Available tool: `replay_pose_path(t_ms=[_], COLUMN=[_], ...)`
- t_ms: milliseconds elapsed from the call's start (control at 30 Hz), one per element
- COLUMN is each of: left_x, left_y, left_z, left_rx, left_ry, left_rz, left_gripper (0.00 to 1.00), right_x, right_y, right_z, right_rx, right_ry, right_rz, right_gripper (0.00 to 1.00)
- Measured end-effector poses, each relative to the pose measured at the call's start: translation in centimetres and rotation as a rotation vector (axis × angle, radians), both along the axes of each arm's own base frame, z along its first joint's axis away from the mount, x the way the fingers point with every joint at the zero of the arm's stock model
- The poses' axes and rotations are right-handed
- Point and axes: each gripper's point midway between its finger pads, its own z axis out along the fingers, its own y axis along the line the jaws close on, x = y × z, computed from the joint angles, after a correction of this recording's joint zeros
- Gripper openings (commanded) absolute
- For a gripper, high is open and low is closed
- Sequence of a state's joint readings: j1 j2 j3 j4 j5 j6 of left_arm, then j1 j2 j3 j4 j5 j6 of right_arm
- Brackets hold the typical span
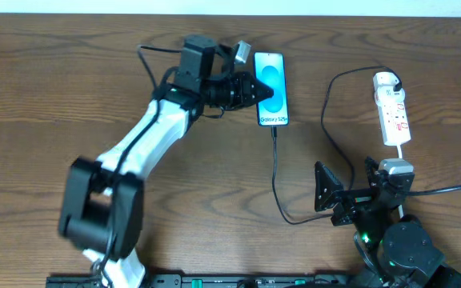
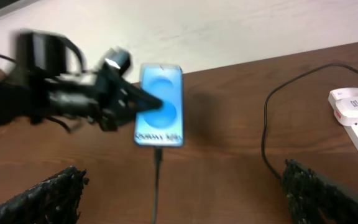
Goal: Plug charger to phone and switch on socket
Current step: 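Lower the phone flat onto the table with the left gripper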
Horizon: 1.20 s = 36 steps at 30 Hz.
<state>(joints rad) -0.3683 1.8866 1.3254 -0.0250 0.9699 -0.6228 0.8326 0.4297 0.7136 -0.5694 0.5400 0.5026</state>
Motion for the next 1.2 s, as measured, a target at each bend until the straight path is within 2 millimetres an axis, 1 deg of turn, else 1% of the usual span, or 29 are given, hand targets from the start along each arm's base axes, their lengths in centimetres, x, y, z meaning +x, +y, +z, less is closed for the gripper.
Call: replay_pose_path(t_ms=[167,233,333,433,800,900,1100,1200], left_x=[0.0,-0.2,-0.3,-0.4,-0.4,-0.7,-1.8,-1.9], left_y=[-0.3,-0.2,-0.2,-0.2,0.1,-0.4,-1.9,-2.0], left_z=[-7.0,-9.5,-11.1,-11.8,-13.1,-13.5,-14.0,-14.1], left_rx=[0.048,0.068,0.083,0.09,0.146,0.173,0.209,0.216], left_ry=[0.115,0.144,0.15,0.145,0.114,0.1,0.079,0.077], left_rz=[-0.036,-0.05,-0.063,-0.073,-0.074,-0.082,-0.107,-0.107], left_gripper=[0.07,0.07,0.08,0.08,0.08,0.08,0.08,0.08], right_x=[-0.1,-0.1,-0.2,-0.2,-0.4,-0.5,-0.6,-0.7], right_y=[-0.1,-0.1,-0.2,-0.2,-0.3,-0.4,-0.4,-0.4], right_z=[-0.3,-0.6,-0.9,-1.1,-1.6,-1.9,-2.3,-2.6], right_rx=[0.001,-0.007,-0.01,-0.011,-0.018,-0.02,-0.017,-0.022], right_ry=[0.015,0.023,0.034,0.041,0.062,0.074,0.093,0.103], right_rz=[-0.002,-0.002,-0.004,-0.005,-0.006,-0.009,-0.007,-0.002], right_gripper=[0.99,0.99,0.99,0.99,0.99,0.99,0.99,0.99])
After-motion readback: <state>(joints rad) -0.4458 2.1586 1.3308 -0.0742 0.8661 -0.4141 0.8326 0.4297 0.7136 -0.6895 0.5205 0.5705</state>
